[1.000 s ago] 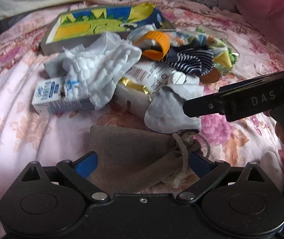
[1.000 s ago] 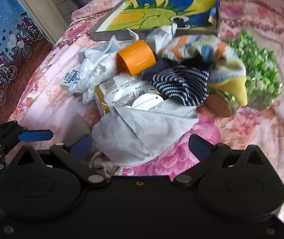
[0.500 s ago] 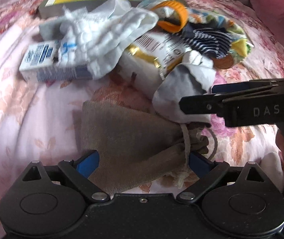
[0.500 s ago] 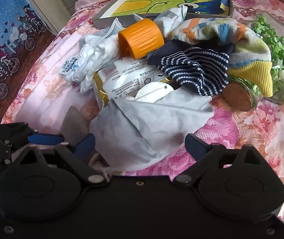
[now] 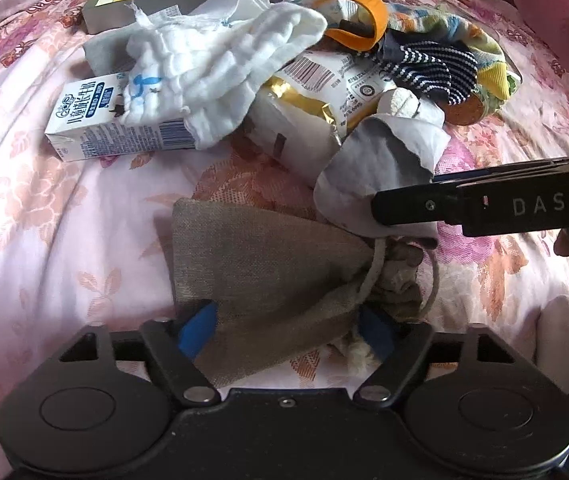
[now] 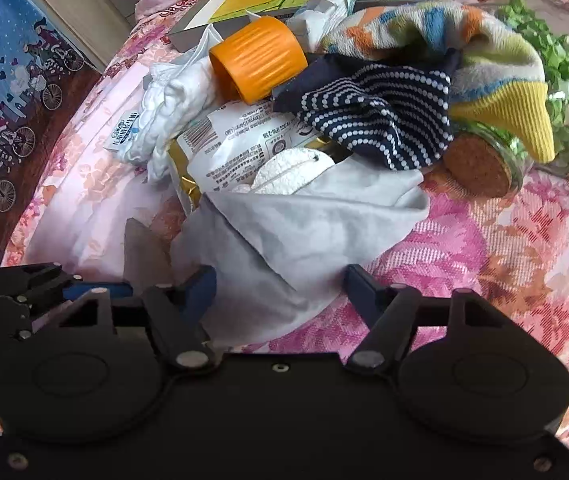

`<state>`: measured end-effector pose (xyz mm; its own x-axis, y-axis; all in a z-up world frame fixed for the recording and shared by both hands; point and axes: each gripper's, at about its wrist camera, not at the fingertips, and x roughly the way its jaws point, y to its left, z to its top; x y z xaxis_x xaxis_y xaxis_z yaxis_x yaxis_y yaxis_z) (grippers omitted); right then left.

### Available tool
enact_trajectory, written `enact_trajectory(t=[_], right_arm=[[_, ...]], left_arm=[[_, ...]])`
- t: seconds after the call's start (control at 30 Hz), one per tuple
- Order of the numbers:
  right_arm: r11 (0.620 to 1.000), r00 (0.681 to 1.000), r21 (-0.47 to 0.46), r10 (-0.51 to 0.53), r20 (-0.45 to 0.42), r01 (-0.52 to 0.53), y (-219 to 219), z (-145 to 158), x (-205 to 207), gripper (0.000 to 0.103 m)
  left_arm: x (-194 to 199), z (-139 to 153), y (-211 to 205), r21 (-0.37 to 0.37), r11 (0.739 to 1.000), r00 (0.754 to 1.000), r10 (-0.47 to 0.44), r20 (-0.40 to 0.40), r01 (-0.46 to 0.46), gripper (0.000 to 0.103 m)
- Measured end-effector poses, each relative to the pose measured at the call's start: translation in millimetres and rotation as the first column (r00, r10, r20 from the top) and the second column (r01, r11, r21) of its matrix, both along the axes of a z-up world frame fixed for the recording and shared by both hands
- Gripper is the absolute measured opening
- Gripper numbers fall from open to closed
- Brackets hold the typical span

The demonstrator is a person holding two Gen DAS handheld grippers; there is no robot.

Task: Organize soft objects
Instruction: 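Grasp the grey drawstring pouch with the left tool while the right tool grasps the light grey cloth, then carry the pouch with the left tool into the dinosaur tray while the right tool drops the grey cloth there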

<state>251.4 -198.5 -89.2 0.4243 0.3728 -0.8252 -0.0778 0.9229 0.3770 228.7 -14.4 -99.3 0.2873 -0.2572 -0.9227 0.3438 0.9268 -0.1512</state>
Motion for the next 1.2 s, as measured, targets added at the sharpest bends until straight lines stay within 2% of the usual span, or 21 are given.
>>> enact_trajectory(t=[0.07,0.1,0.17,0.27,0.47,0.53,0.6,0.83,1.0,1.2], right_arm=[[1.000,1.000,0.014,-0.002,-0.003,0.002,-1.6,-0.4,-0.8,0.055],[1.000,1.000,0.020,-0.003,-0.005,0.003,-2.4,-0.5,-1.6,0.053],[0.999,1.000,0.038,-0.004,-0.013,0.005,-5.1,-1.4,-1.9,0.048],[0.998,0.999,0.064,-0.010,-0.033,0.012,-10.1,-2.6,-3.9,0.037],[0.998,0.999,0.055,-0.020,-0.026,0.022,-16.8,4.2,-11.6,0.016],[0.999,1.000,0.049,-0.021,-0.012,0.022,-18.4,7.6,-13.5,0.007],[0.999,1.000,0.037,-0.019,0.005,0.019,-19.6,11.5,-16.0,0.004],[0.999,0.997,0.045,-0.031,0.070,0.028,-27.9,34.8,-25.1,0.002],[0.995,0.994,0.088,-0.061,0.093,0.053,-44.1,51.5,-32.1,0.002],[0.997,0.976,0.051,-0.073,0.204,0.063,-54.8,76.1,-45.0,0.002]], left_arm=[[0.8,2.1,-0.2,-0.027,1.000,1.000,-0.003,-0.009,0.003,0.056],[0.6,3.0,-0.9,-0.033,0.999,1.000,-0.006,-0.011,0.006,0.053],[-0.6,3.5,-2.0,-0.047,0.999,1.000,-0.014,-0.014,0.013,0.040],[-1.7,4.5,-2.0,-0.071,0.997,1.000,-0.012,-0.017,0.011,0.032],[-5.2,7.7,0.7,-0.097,0.995,1.000,0.020,-0.004,-0.021,0.017],[-6.2,10.6,1.6,-0.106,0.994,0.999,0.037,-0.002,-0.037,0.014],[-7.7,14.5,4.9,-0.124,0.990,0.998,0.062,-0.004,-0.062,0.012],[-11.9,27.2,18.8,-0.200,0.968,0.988,0.151,-0.014,-0.151,0.011],[-14.7,40.7,28.8,-0.275,0.944,0.980,0.199,0.029,-0.183,0.011],[-17.8,54.6,35.8,-0.332,0.919,0.962,0.256,0.093,-0.212,0.011]])
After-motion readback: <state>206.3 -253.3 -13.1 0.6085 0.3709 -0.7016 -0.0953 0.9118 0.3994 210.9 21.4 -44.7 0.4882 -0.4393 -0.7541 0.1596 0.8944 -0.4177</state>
